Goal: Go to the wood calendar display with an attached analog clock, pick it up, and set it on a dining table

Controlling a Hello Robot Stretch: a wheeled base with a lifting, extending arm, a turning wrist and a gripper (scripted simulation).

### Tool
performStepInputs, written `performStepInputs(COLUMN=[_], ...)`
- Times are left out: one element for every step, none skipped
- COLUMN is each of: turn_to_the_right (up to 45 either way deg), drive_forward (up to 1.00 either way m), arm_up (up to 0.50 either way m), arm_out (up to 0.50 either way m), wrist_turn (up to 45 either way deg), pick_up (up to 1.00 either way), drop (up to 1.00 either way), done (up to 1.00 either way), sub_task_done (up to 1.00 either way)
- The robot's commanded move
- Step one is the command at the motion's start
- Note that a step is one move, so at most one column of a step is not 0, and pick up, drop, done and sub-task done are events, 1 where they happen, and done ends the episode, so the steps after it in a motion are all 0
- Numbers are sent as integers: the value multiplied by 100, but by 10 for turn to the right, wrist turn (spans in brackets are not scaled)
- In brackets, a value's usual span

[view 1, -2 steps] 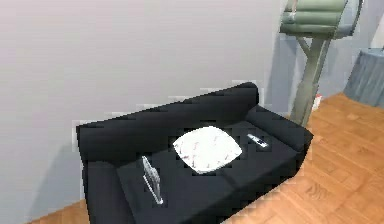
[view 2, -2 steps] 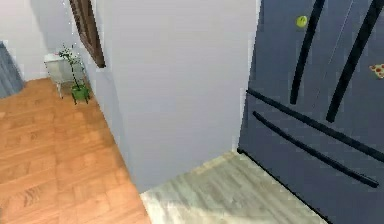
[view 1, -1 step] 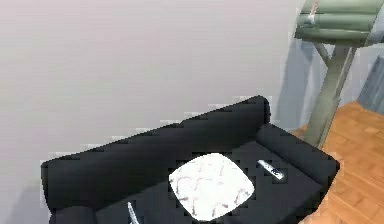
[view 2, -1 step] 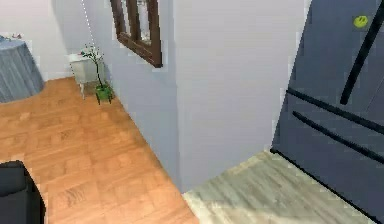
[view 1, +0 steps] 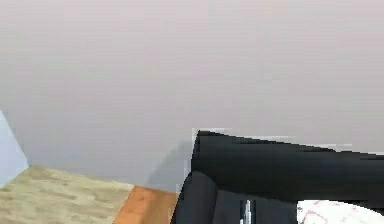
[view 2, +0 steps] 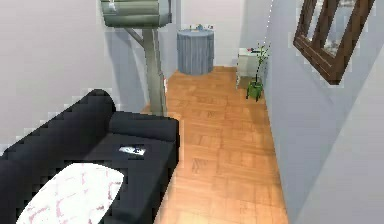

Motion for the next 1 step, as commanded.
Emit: performStepInputs(turn_to_the_right=[-450], drive_forward=[0], arm_up=[0], arm_out=[0], wrist_turn=[0], pick_up=[0], drop=[0], done=[0], sub_task_done=[0])
